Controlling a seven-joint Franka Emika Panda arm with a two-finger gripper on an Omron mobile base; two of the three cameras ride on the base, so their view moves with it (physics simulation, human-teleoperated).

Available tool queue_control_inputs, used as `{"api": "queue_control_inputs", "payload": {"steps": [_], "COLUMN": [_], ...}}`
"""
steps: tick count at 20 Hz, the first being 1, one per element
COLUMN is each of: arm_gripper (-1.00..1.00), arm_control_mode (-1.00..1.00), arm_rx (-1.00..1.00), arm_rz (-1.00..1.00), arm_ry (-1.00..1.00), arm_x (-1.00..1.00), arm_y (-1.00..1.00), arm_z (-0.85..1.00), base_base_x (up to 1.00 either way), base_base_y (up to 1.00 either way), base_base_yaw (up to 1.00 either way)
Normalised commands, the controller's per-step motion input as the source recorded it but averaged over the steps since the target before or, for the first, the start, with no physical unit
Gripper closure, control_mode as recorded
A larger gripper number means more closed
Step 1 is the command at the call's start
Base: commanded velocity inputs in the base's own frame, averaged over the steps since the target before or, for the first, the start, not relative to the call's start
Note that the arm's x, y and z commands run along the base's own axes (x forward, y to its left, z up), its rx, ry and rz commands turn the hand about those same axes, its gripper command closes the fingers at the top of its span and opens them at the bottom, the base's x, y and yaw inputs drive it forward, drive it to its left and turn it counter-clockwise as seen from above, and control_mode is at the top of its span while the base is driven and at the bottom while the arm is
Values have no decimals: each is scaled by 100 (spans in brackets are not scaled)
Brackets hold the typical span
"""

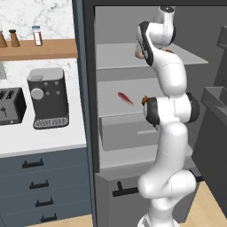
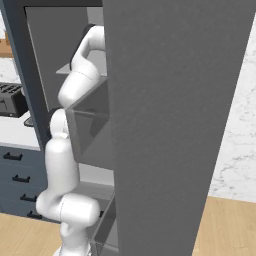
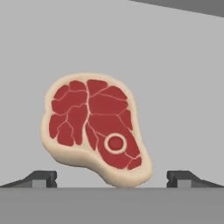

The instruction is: Place one bell pepper and one steak in each tupperware on the nearby counter, to pack two identical lunches.

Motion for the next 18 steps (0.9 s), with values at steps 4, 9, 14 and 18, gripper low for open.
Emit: {"api": "queue_control_inputs", "payload": {"steps": [4,9,14,18], "arm_gripper": [-100,-100,-100,-100], "arm_control_mode": [-100,-100,-100,-100], "arm_rx": [0,0,-3,-6], "arm_rz": [16,20,16,10], "arm_ry": [0,0,0,2], "arm_x": [14,15,22,13], "arm_y": [-10,0,0,0], "arm_z": [0,0,0,-3], "base_base_x": [0,0,0,0], "base_base_y": [0,0,0,0], "base_base_yaw": [0,0,0,0]}}
